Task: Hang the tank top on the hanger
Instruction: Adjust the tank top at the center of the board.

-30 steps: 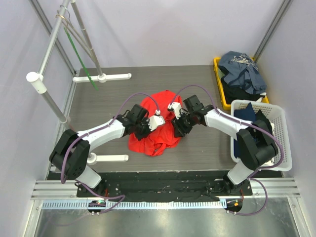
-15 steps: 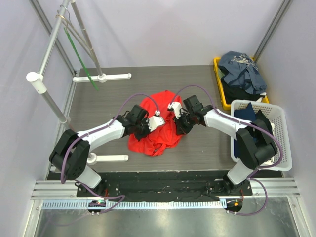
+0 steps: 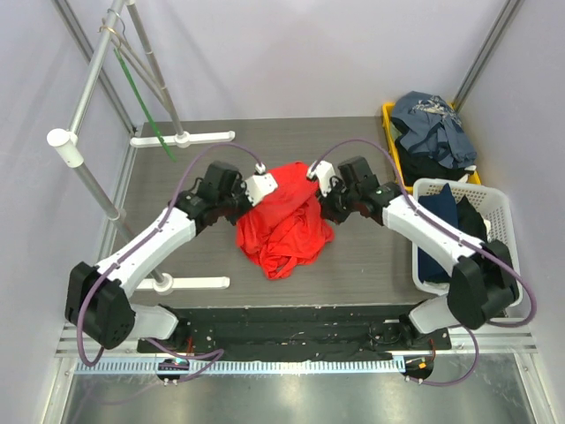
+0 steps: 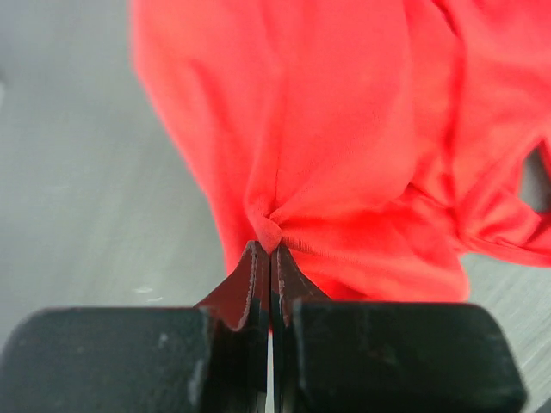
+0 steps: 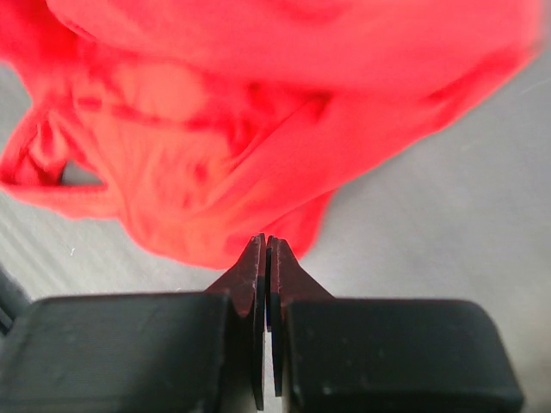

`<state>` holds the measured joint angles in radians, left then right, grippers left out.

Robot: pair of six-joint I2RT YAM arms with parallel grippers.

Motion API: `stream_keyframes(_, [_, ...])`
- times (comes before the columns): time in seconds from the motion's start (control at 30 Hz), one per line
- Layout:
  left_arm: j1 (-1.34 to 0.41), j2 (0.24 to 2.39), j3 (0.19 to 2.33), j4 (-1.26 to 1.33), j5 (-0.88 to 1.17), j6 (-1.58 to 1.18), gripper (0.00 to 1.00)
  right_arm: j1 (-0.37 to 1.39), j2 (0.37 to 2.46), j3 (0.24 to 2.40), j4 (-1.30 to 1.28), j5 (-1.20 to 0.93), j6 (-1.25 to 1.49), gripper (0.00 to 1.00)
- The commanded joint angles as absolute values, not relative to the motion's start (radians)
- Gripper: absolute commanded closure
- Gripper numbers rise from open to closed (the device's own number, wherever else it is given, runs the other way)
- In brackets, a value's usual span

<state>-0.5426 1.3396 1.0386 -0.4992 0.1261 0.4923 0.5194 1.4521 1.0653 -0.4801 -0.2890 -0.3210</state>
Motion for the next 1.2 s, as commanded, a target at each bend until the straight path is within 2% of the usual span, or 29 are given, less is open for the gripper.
stream_keyframes(0.0, [-0.497, 1.289, 1.193, -0.615, 0.081, 0.544, 1.0, 0.503, 1.339, 1.218, -0.477, -0.164, -0.373, 0.99])
stream_keyframes(0.17, [-0.462, 1.267, 1.304, -0.684, 0.037, 0.549, 1.0, 0.474, 1.308, 1.292, -0.517, -0.113, -0.405, 0.98])
stream_keyframes(0.2, [-0.462, 1.266, 1.31, -0.69, 0.041, 0.546, 1.0, 0.472, 1.316, 1.286, -0.528, -0.132, -0.402, 0.94])
stream_keyframes(0.23, [-0.46, 1.266, 1.315, -0.704, 0.049, 0.545, 1.0, 0.474, 1.342, 1.275, -0.537, -0.19, -0.394, 0.79])
stream_keyframes(0.27, [-0.46, 1.264, 1.316, -0.71, 0.057, 0.543, 1.0, 0.477, 1.356, 1.241, -0.548, -0.216, -0.391, 0.72])
stream_keyframes(0.4, [-0.46, 1.264, 1.31, -0.715, 0.069, 0.537, 1.0, 0.521, 1.448, 1.145, -0.515, -0.27, -0.371, 0.55])
stream_keyframes(0.57, [-0.46, 1.255, 1.322, -0.726, 0.057, 0.535, 1.0, 0.574, 1.558, 1.115, -0.457, -0.261, -0.331, 0.43])
stream_keyframes(0.8, [-0.46, 1.238, 1.327, -0.75, 0.057, 0.531, 1.0, 0.584, 1.626, 1.115, -0.457, -0.215, -0.322, 0.38])
stream_keyframes(0.87, [-0.46, 1.238, 1.322, -0.752, 0.058, 0.532, 1.0, 0.584, 1.64, 1.103, -0.453, -0.224, -0.318, 0.4])
stream_keyframes(0.97, [-0.46, 1.241, 1.322, -0.746, 0.058, 0.528, 1.0, 0.586, 1.664, 1.101, -0.456, -0.23, -0.314, 0.55])
stream_keyframes(1.0, [-0.462, 1.239, 1.322, -0.742, 0.06, 0.526, 1.0, 0.586, 1.669, 1.101, -0.454, -0.23, -0.316, 0.6])
stream_keyframes(1.03, [-0.462, 1.241, 1.322, -0.742, 0.058, 0.525, 1.0, 0.586, 1.672, 1.101, -0.456, -0.23, -0.321, 0.7])
stream_keyframes(1.1, [-0.46, 1.241, 1.322, -0.742, 0.06, 0.525, 1.0, 0.586, 1.671, 1.101, -0.456, -0.227, -0.322, 0.79])
stream_keyframes(1.17, [-0.46, 1.241, 1.324, -0.742, 0.058, 0.526, 1.0, 0.586, 1.664, 1.108, -0.462, -0.221, -0.328, 0.94])
